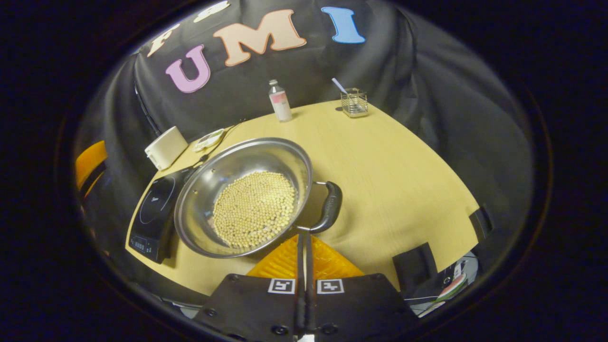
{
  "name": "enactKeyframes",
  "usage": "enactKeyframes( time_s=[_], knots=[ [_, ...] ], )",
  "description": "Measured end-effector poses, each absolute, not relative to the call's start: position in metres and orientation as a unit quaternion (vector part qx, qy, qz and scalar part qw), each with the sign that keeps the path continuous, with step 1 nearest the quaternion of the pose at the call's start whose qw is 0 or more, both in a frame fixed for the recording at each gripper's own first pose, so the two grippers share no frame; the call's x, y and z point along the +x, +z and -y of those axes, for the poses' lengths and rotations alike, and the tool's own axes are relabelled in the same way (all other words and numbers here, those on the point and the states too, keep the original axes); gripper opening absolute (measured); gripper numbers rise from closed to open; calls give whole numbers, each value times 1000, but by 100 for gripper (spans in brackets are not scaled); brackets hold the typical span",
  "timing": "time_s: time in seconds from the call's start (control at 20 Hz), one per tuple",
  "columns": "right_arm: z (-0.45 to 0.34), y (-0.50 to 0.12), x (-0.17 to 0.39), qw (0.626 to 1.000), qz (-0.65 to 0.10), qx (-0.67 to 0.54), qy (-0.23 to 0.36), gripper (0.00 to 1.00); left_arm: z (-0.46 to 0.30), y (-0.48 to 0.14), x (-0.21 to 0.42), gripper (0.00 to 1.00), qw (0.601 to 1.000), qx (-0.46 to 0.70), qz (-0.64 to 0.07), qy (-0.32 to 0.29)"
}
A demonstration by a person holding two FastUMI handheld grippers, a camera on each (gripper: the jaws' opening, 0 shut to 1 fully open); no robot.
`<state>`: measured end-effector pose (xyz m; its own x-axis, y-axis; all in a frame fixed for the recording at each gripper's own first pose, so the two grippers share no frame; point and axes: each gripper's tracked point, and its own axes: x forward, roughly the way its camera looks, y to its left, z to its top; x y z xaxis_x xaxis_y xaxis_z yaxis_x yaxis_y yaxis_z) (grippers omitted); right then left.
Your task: First push the handle of the pot to place it horizontally, then grasp the pot with both hands and set it on the induction cooktop.
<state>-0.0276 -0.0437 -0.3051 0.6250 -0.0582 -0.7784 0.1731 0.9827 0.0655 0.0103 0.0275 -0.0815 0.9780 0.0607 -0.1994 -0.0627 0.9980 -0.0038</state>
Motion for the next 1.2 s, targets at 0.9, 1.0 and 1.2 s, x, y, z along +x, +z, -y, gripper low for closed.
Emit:
enactKeyframes(
  time_s=[0.9, 1.0, 1.2],
  knots=[
    [87, -319, 27, 907, -415, 20, -77, 3, -40, -87, 9, 96, 993, 7, -102, 52],
    [88, -321, 36, 907, -413, 17, -77, 3, -44, -88, 9, 97, 993, 9, -104, 58],
    [89, -322, 43, 908, -410, 15, -79, 3, -48, -89, 8, 97, 992, 12, -106, 64]
  ],
)
